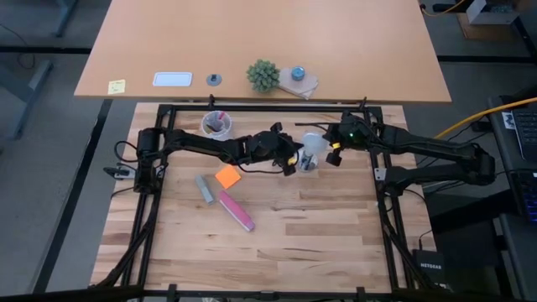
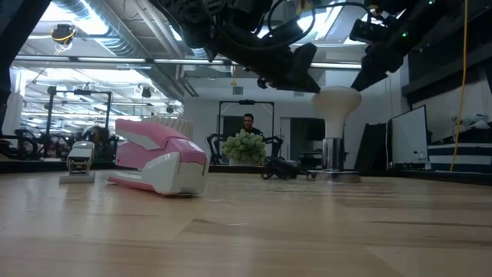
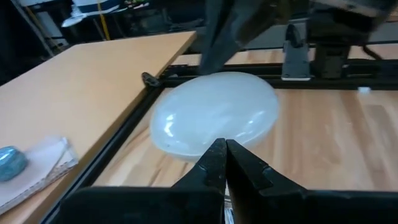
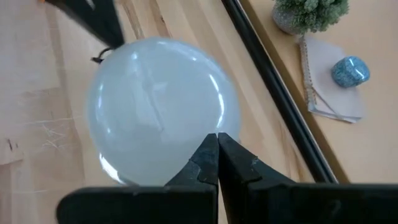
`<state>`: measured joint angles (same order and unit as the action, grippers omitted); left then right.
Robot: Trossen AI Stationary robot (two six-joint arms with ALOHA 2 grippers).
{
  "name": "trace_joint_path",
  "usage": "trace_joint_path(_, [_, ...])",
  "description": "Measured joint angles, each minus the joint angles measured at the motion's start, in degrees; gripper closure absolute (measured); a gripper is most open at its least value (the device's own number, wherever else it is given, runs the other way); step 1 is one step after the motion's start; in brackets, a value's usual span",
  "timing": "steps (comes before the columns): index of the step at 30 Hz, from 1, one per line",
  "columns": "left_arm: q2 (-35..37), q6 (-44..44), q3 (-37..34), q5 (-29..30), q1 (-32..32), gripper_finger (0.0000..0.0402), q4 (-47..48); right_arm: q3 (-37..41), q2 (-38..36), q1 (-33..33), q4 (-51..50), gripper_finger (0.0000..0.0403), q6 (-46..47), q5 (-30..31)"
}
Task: Screw lightbulb
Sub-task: Insert the lightbulb into the lamp
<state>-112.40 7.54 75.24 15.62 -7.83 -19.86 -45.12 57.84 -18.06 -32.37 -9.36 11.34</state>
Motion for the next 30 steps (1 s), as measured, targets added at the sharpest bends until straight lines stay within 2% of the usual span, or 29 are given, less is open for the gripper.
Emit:
trace_joint_path(10, [0.1,-0.1,0.1,5.4,-0.3,0.0401,2.5,-0.1,-0.4,0.1,-0.5,0.0400,0.3,-5.4])
trace_joint_path(16, [-0.1,0.2,0.1,5.8,-0.5,0.0401,3.5,0.1,-0.4,0.2,1.5,0.0400,0.3,-10.0])
trace_joint_path(26, [-0.1,-0.3,0.0,5.4,-1.6,0.0401,3.1,0.2,-0.3,0.1,5.2,0.0400,0.3,-9.5])
trace_joint_path(30, [-0.1,0.6,0.0,8.1,-1.5,0.0401,3.1,0.2,-0.3,0.1,5.6,0.0400,0.3,-8.5])
